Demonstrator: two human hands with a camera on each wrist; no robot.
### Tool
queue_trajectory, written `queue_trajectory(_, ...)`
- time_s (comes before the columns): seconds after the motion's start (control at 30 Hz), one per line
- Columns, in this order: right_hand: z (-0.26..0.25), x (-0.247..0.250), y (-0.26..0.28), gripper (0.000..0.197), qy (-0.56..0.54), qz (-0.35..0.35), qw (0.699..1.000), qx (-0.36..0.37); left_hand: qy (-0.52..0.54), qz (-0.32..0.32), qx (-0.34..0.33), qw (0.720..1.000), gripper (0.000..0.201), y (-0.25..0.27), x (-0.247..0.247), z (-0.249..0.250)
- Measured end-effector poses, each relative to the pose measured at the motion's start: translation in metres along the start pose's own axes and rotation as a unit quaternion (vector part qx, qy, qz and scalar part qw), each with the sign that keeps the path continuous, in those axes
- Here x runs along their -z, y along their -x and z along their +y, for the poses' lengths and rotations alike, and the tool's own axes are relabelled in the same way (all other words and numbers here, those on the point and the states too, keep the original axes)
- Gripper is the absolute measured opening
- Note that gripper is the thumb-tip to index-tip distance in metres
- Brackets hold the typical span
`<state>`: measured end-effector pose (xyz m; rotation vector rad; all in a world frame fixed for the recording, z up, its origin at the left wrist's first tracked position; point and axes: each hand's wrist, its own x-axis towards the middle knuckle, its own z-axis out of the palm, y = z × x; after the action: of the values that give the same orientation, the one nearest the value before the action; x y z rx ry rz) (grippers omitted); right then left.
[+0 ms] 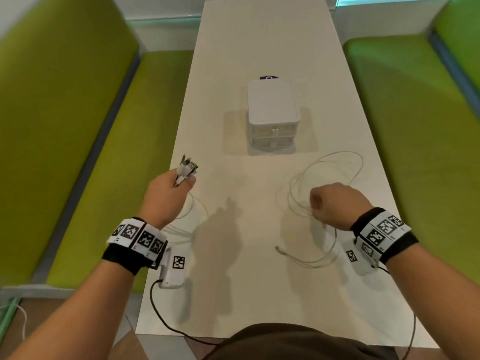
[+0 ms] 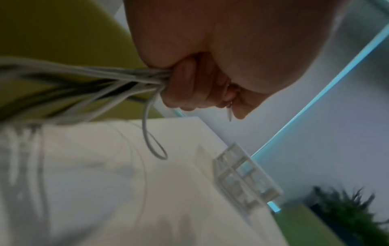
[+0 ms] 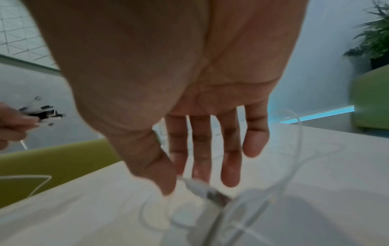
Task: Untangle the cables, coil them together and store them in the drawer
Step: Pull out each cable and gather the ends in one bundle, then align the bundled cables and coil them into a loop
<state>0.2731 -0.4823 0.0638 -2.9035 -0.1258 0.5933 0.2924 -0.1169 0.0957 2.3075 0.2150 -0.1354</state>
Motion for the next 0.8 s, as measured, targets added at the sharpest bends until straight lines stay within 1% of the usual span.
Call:
queue_trajectory(0.03,-0.002,0.004,-0.001,0.002,-0.043,0.03,0.999,0.011,0.066,-0.031,0.004,0.997,0.028,0.0,-0.004,0.003)
queue_trajectory(0.1,-0.01,0.011,-0.001,0.003,-0.118,0.1,0.987,0.039,0.198,-0.089,0.019,0.976,0.016,0.001,-0.012,0.01)
queue_trajectory(0.13,-0.017,0.014,-0.001,0.005,-0.133,0.125,0.982,0.053,0.243,-0.112,0.021,0.963,0.013,0.002,-0.017,0.014)
queue_trajectory(0.17,-0.025,0.015,0.0,0.007,-0.137,0.135,0.979,0.066,0.254,-0.124,0.018,0.959,0.014,0.004,-0.024,0.017)
queue_trajectory(0.2,-0.034,0.016,0.0,0.01,-0.133,0.127,0.98,0.082,0.24,-0.13,0.003,0.962,0.016,0.007,-0.032,0.022)
queue_trajectory(0.27,-0.051,0.015,0.004,0.015,-0.115,0.079,0.982,0.13,0.197,-0.14,-0.038,0.97,0.022,0.012,-0.047,0.03)
queue_trajectory(0.37,-0.072,0.013,0.014,0.02,-0.136,0.04,0.965,0.222,0.2,-0.167,-0.077,0.962,0.02,0.018,-0.066,0.042)
queue_trajectory(0.43,-0.081,0.017,0.02,0.025,-0.182,0.032,0.951,0.247,0.214,-0.201,-0.073,0.953,0.021,0.023,-0.076,0.052)
queue_trajectory(0.5,-0.085,0.022,0.022,0.024,-0.245,0.05,0.935,0.252,0.262,-0.242,-0.045,0.933,0.032,0.028,-0.085,0.058)
queue_trajectory(0.53,-0.085,0.025,0.022,0.021,-0.278,0.07,0.927,0.242,0.29,-0.257,-0.027,0.921,0.037,0.03,-0.088,0.061)
queue_trajectory(0.6,-0.084,0.028,0.022,0.016,-0.357,0.11,0.906,0.198,0.335,-0.27,0.02,0.902,0.033,0.033,-0.089,0.065)
queue_trajectory(0.67,-0.083,0.031,0.022,0.025,-0.428,0.152,0.877,0.158,0.364,-0.283,0.064,0.885,0.027,0.036,-0.088,0.068)
queue_trajectory(0.7,-0.08,0.033,0.02,0.026,-0.455,0.171,0.863,0.141,0.374,-0.292,0.074,0.877,0.026,0.037,-0.087,0.069)
queue_trajectory(0.73,-0.078,0.034,0.019,0.025,-0.477,0.18,0.851,0.127,0.389,-0.296,0.073,0.87,0.026,0.039,-0.086,0.07)
queue_trajectory(0.77,-0.075,0.034,0.016,0.024,-0.502,0.167,0.839,0.123,0.408,-0.292,0.069,0.862,0.023,0.041,-0.085,0.071)
queue_trajectory(0.8,-0.075,0.034,0.016,0.027,-0.528,0.133,0.829,0.128,0.437,-0.286,0.062,0.85,0.018,0.042,-0.082,0.075)
